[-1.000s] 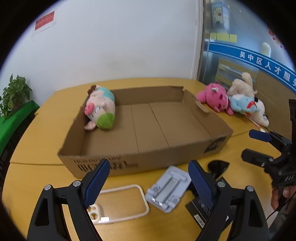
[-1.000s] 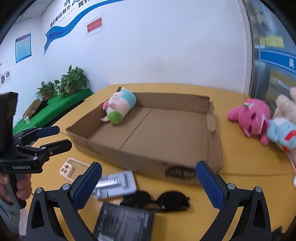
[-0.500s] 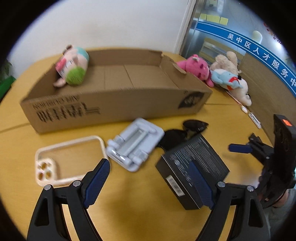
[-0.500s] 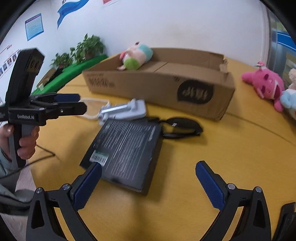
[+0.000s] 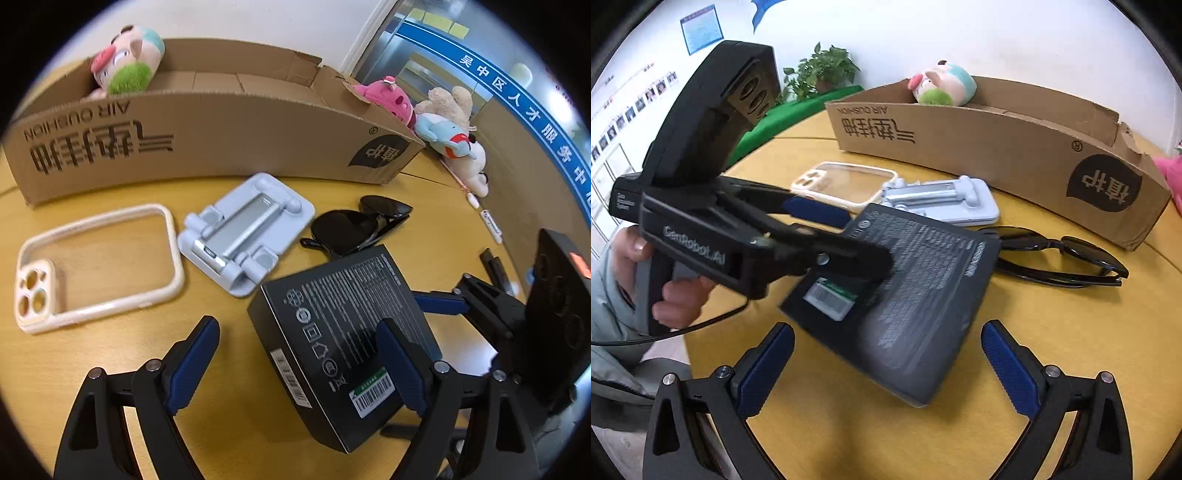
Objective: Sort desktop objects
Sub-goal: 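Close both grippers on the black UGREEN box and lift it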
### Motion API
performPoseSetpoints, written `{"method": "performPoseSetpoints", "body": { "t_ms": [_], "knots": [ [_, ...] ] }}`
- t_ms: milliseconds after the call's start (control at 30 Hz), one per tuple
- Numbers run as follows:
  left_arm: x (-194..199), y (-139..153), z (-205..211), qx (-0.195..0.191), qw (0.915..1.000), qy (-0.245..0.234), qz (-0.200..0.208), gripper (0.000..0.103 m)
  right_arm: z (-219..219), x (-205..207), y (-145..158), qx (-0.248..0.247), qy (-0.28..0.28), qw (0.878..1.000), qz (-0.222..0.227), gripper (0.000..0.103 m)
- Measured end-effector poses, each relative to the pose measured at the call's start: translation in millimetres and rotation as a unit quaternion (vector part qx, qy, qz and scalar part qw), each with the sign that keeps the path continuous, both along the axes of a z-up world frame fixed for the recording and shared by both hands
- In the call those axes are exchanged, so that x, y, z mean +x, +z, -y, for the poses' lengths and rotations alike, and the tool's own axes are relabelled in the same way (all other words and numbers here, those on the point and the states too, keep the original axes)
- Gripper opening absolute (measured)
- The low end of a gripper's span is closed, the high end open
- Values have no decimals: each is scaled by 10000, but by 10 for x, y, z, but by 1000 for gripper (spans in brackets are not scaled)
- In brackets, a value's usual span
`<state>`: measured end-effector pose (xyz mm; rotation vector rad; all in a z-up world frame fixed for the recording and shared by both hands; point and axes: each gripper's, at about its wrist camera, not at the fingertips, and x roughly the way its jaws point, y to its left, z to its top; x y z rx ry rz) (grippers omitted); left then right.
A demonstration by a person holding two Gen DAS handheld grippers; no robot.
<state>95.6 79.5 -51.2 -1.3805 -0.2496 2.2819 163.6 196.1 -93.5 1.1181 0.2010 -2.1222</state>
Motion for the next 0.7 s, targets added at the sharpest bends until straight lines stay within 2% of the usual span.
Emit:
{"method": "performPoseSetpoints", "body": {
  "t_ms": [133,233,367,567,700],
  "knots": [
    [-34,-37,-12,214,9996,-80,151,84,-82,-22,-57,-35,-129,9997,181,103],
    [-41,-68,-55,416,9982,-291,308,80,-18,19,-101,97,-43,9998,153,102],
    [-8,-61,-72,390,9984,-303,286,80,119,39,-148,256,-10,9997,44,103],
    [67,34,-84,195,9995,-243,24,77,139,28,-127,211,-116,9997,-26,99],
    [100,263,-100,109,9993,-191,-314,77,130,84,-11,120,-161,9994,-274,99]
  ]
}}
